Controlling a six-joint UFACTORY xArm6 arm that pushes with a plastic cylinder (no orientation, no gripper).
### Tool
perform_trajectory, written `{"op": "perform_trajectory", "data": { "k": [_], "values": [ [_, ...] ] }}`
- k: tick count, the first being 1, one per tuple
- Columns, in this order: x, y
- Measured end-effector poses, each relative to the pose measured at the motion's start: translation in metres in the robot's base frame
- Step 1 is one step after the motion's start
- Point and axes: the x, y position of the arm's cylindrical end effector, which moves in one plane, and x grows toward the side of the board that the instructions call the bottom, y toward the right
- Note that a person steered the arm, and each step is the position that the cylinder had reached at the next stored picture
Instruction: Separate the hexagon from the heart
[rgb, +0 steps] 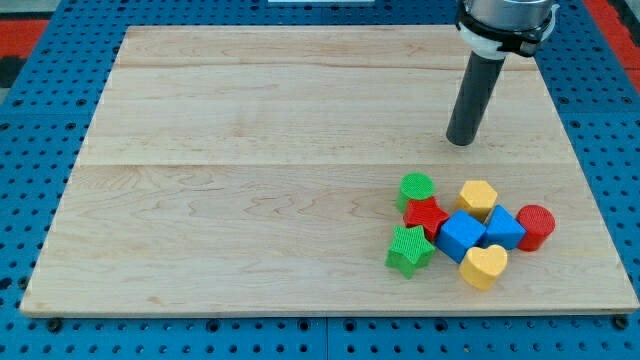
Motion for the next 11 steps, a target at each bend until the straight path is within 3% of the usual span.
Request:
{"op": "perform_trajectory", "data": {
  "k": [2,3,4,6,7,9,11],
  "values": [
    [-0.017,0.020],
    [-0.018,0.146],
    [-0.018,0.182],
    [0.151,0.170],
    [0.205,0.163],
    [0.209,0.159],
    [0.209,0.114]
  ]
}}
